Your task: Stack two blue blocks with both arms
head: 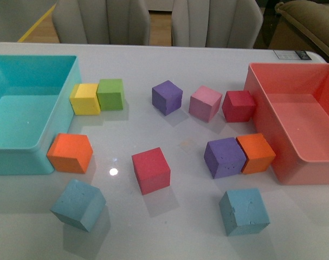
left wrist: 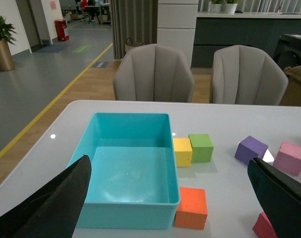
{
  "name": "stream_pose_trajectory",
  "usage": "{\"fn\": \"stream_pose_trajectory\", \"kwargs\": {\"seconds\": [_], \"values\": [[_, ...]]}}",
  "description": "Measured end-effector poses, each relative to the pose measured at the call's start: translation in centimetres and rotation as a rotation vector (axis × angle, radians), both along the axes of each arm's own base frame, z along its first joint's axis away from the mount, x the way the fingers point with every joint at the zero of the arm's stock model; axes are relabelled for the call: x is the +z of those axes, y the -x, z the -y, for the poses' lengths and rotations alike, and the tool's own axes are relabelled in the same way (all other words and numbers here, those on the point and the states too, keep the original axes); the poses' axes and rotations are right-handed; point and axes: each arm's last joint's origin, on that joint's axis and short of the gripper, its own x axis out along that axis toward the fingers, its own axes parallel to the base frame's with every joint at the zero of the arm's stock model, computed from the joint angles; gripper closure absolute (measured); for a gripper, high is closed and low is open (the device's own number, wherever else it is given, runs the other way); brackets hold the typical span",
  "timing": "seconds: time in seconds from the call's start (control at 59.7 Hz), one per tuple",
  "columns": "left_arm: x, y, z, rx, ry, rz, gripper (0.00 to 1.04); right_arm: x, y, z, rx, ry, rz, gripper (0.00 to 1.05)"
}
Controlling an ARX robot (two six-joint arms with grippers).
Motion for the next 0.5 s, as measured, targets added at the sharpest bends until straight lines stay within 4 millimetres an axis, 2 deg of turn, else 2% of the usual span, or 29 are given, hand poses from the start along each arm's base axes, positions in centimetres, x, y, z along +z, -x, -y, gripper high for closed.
{"fn": "stream_pose_trajectory", "kwargs": {"seconds": [0.502], "values": [[0.0, 0.0, 0.0, 0.0, 0.0, 0.0, 0.09, 0.0, 0.0, 0.0, 0.0, 0.0, 0.0, 0.09]]}}
